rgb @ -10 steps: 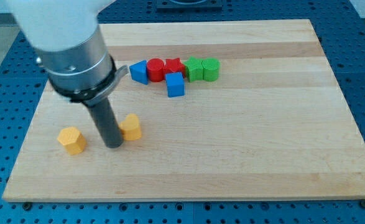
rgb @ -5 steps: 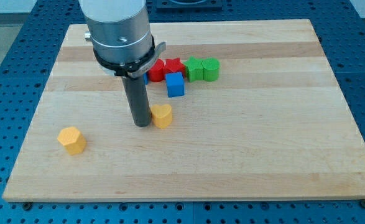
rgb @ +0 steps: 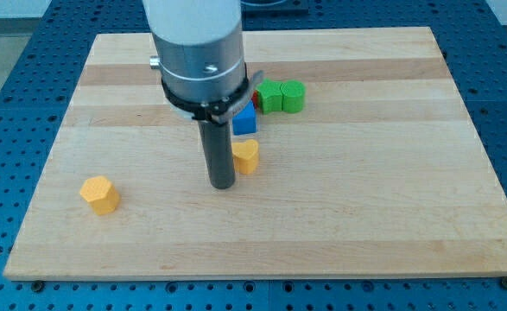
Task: Push the yellow heart below the blue cube
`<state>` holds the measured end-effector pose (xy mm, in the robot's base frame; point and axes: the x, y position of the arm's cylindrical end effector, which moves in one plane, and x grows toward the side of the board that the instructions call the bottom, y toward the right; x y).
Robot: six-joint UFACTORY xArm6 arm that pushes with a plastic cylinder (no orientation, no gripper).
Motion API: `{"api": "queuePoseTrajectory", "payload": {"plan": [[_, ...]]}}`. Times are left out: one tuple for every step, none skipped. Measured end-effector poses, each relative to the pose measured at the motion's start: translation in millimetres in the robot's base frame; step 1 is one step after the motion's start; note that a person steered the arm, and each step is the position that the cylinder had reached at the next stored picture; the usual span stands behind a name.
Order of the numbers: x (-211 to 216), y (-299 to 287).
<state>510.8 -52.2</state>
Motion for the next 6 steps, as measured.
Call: {"api": "queuePoseTrajectory", "payload": {"plan": [[1, 13], [-2, 23], [-7, 25], [-17, 25], [-28, 25], [-33, 25]]}}
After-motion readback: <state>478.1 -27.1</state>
